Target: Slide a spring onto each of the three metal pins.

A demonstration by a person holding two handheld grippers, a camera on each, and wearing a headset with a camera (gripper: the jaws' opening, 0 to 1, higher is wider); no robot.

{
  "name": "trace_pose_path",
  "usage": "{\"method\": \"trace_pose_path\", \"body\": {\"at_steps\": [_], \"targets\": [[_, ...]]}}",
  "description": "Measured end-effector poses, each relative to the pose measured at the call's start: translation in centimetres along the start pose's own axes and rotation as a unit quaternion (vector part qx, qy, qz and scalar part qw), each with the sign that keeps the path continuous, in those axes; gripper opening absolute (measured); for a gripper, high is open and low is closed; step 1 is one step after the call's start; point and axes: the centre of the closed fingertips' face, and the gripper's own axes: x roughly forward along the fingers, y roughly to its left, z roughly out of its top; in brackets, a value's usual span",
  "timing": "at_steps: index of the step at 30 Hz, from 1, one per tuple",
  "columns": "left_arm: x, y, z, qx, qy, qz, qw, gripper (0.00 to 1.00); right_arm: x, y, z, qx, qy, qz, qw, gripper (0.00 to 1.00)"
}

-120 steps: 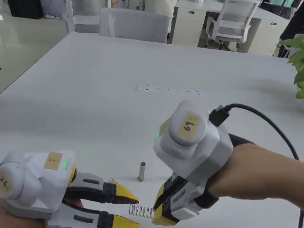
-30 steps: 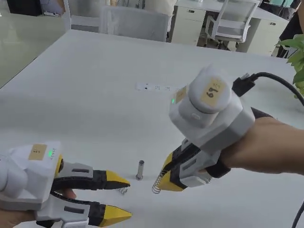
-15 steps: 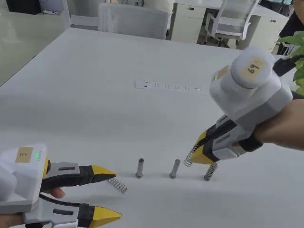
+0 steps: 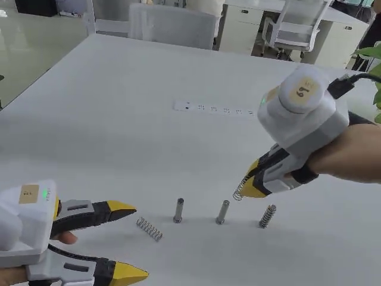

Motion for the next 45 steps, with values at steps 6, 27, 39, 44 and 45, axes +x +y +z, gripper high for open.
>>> {"method": "trace_pose_path", "body": {"at_steps": [6, 27, 39, 44, 45], "targets": [[-0.2, 0.1, -0.2, -0.006, 0.001, 0.006, 1.0, 0.63, 1.6, -0.5, -0.2, -0.003, 0.014, 0.007, 0.9999, 0.08], [-0.6, 0.3, -0.1, -0.001, -0.002, 0.009, 1.0, 0.6, 3.8, -1.3, -0.9, 0.01, 0.023, 0.019, 0.9995, 0.08], [-0.8, 0.4, -0.1, 0.001, -0.001, 0.012, 0.9999, 0.6, 5.3, -1.3, -1.8, 0.014, 0.031, 0.018, 0.9993, 0.08], [-0.7, 0.3, -0.1, 0.003, 0.001, 0.01, 0.9999, 0.6, 6.2, -1.2, -2.0, 0.019, 0.028, 0.016, 0.9993, 0.08], [-0.7, 0.3, -0.1, 0.004, 0.001, 0.01, 0.9999, 0.6, 6.5, -1.1, -2.1, 0.019, 0.031, 0.015, 0.9992, 0.08]]}}
